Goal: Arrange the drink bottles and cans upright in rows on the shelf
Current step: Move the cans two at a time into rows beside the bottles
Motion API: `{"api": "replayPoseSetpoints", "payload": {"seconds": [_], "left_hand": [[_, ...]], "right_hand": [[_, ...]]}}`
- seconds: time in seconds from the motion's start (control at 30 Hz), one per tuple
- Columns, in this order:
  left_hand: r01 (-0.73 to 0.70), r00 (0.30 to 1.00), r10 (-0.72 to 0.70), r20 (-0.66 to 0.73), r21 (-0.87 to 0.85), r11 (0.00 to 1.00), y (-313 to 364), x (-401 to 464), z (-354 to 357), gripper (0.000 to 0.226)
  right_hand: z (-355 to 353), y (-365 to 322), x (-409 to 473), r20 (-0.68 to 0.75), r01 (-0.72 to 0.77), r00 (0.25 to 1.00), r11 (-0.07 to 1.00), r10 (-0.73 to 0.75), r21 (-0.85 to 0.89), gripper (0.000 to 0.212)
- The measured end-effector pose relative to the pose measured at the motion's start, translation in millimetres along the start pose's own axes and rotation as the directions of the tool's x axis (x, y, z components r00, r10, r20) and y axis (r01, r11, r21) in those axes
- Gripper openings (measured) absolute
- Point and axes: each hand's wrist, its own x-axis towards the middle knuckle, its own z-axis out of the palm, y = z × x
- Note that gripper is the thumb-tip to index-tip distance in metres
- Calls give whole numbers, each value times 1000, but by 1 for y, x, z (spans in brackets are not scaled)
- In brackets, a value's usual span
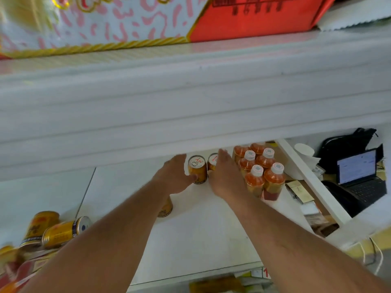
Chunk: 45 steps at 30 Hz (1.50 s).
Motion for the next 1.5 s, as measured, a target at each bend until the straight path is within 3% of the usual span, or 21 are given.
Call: {"api": "replayPoseSetpoints", "payload": {"seconds": [0.13, 0.27, 0.4, 0.57, 0.67, 0.87, 1.13, 1.5], "left_hand": [[-7, 1000, 7, 2, 275, 961, -7, -24, -3, 82], [-9, 1000, 12, -8, 331, 943, -9, -55, -6, 81], [44, 999, -35, -35, 313, 949, -6, -94, -7, 79], [97, 992, -59, -116, 352, 931, -1, -143, -1, 75], [93, 992, -70, -101, 244, 965, -1, -179, 10, 64], [124, 991, -105, -82, 276, 953, -14, -223, 29, 78], [108, 991, -82, -108, 261, 959, -46, -260, 28, 80], [55, 997, -42, -59, 253, 966, -122, -289, 7, 82]], "right_hand": [[-7, -11, -26, 110, 217, 974, 953, -198, -211, 59], [-17, -15, -47, 292, 310, 932, 888, -214, -338, 66], [-26, -21, -70, 371, 336, 908, 869, -196, -363, 71], [-31, -21, -100, 378, 335, 904, 884, -202, -327, 72], [-31, -18, -123, 390, 352, 894, 885, -220, -306, 71], [-26, -18, -165, 422, 369, 878, 881, -226, -297, 72], [-11, -37, -205, 418, 364, 881, 882, -221, -301, 73], [21, -88, -249, 359, 232, 926, 928, -119, -292, 75]]}}
